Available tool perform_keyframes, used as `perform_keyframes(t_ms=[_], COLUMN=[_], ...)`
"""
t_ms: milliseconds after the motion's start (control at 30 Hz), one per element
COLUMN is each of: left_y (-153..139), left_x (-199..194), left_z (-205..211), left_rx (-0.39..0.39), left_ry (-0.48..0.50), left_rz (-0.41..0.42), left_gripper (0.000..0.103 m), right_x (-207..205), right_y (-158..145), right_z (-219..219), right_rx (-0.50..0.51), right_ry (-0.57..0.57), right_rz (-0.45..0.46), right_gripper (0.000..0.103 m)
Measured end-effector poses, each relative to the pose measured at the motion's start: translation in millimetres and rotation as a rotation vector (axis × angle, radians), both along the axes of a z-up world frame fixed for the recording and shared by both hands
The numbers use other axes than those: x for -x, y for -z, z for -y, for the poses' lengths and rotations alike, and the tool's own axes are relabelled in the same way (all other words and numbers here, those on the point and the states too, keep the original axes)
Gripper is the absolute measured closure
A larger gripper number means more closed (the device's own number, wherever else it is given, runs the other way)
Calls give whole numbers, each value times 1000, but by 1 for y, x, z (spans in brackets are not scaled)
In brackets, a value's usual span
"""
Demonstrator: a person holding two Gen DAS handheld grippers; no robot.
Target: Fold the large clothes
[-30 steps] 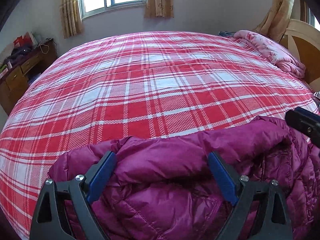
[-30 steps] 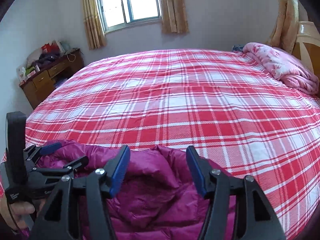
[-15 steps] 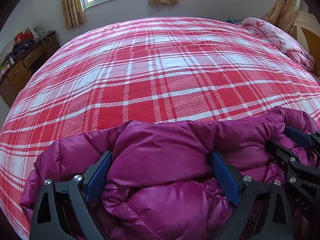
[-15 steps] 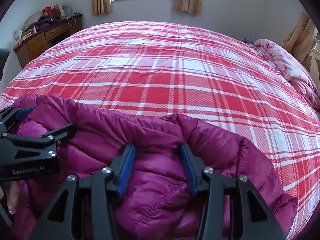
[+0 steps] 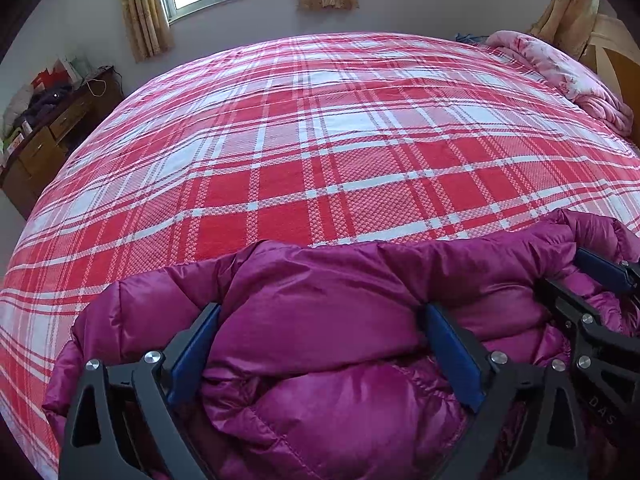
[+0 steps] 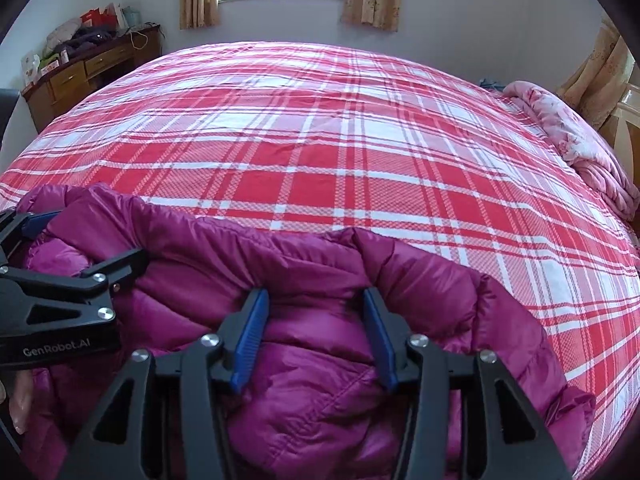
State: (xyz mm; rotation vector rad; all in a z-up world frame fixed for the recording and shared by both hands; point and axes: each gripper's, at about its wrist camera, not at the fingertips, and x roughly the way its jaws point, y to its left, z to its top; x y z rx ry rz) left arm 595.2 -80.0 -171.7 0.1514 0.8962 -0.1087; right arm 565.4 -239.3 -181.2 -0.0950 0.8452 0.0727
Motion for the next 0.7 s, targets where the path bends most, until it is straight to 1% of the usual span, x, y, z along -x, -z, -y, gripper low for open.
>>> perform_keyframes(t_ms=[700], left_y=[0], left_x=[0], left_z=[0], left_rx=[-4], left_ry=[-1], left_rz=[-1], left_gripper=[3], right_x=[0], right_y=[1], right_z=[-2], right_rx=[15], right_ry=[1], right_rz=[0], right_gripper=[51])
